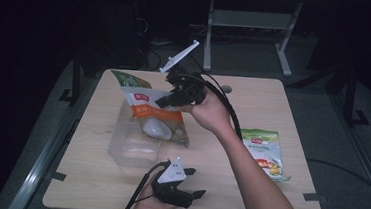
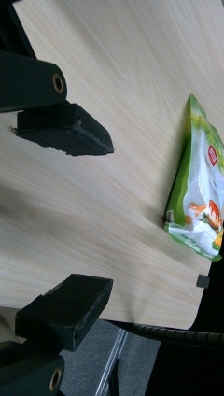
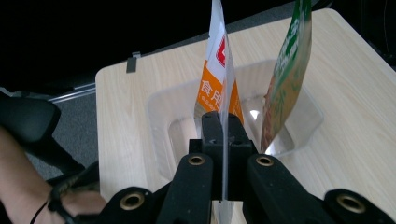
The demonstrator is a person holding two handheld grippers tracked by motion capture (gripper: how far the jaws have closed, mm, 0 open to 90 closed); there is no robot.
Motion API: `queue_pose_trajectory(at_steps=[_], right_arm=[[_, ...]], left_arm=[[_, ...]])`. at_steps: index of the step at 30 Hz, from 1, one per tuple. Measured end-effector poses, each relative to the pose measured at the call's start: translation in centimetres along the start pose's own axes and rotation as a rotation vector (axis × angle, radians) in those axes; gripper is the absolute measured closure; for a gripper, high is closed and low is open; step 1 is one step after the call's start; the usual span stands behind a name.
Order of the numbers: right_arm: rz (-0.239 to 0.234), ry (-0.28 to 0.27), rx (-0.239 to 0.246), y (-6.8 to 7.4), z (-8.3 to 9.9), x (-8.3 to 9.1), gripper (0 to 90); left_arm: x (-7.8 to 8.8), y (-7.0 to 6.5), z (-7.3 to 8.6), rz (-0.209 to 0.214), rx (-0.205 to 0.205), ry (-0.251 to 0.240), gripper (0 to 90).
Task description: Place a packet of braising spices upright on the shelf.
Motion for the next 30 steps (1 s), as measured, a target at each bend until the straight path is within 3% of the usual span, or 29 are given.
queue_pose_trajectory(at_steps=[14,30], right_arm=[[0.005,-0.002,-0.004,0.3,-3.2,-4.0,89.9],[0.028,0.013,-0.037,0.0,-3.9,-8.6,89.8]], left_arm=[[0.3,-0.1,0.0,0.006,-0.003,-0.005,28.9],[0.7,0.5,0.1,-0.01,0.005,-0.02,28.4]])
Point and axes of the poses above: each handheld gripper's, and its own axes: x roughly backward along the jaws, z roughly out of its underside, y roughly to its left, the point moved 1 cm from there along -x, roughly forward along the jaws, and after that the axes turned 5 degrees about -x, right-handed, at the moved point
